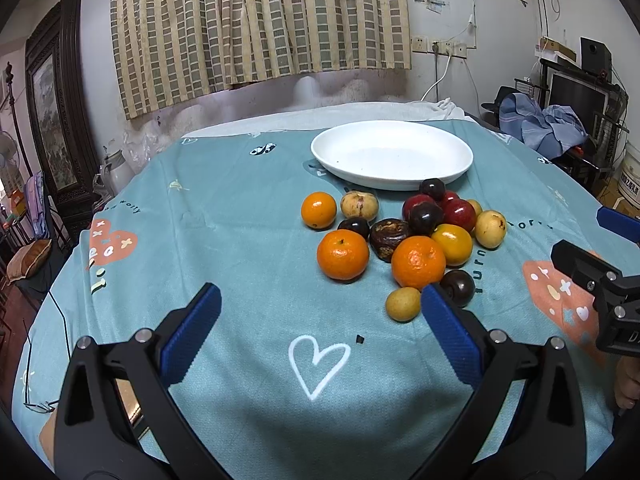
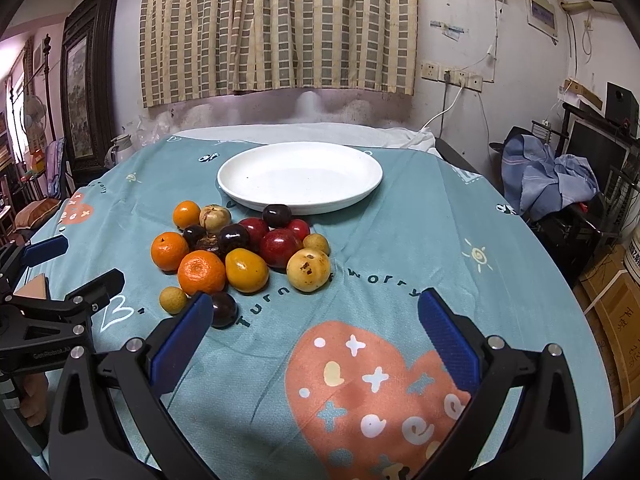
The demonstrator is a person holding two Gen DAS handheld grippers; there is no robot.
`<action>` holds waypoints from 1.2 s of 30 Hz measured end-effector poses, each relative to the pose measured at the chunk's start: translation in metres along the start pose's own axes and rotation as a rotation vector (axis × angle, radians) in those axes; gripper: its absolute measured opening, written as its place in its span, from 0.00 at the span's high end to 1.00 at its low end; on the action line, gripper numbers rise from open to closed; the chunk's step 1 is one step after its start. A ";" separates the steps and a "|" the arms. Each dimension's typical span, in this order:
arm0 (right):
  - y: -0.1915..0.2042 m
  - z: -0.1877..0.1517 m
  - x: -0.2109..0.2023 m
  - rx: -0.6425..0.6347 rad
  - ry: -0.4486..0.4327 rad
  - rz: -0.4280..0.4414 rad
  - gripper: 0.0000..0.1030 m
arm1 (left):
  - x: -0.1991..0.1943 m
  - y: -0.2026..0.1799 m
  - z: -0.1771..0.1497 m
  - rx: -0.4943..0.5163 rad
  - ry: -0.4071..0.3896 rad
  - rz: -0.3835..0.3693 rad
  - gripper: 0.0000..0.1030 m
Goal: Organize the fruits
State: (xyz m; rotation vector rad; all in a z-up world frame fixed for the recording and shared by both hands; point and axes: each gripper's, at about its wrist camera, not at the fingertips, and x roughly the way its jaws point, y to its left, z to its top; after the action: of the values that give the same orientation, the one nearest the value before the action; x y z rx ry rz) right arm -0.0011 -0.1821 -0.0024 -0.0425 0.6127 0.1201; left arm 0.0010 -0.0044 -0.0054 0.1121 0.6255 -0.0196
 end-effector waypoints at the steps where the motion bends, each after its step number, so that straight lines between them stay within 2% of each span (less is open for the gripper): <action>1: 0.000 0.000 0.000 0.000 0.000 0.000 0.01 | 0.000 0.000 0.000 0.000 0.000 0.000 0.02; 23: -0.001 -0.001 0.000 0.000 0.002 0.000 0.01 | 0.005 -0.001 -0.005 0.005 0.009 -0.001 0.02; 36: -0.002 -0.003 0.009 0.041 0.063 0.024 0.01 | 0.015 -0.001 -0.005 0.001 0.081 -0.054 0.02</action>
State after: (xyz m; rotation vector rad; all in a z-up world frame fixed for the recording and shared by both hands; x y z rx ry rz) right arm 0.0050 -0.1832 -0.0102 0.0011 0.6789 0.1300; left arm 0.0102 -0.0045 -0.0185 0.0969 0.7091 -0.0677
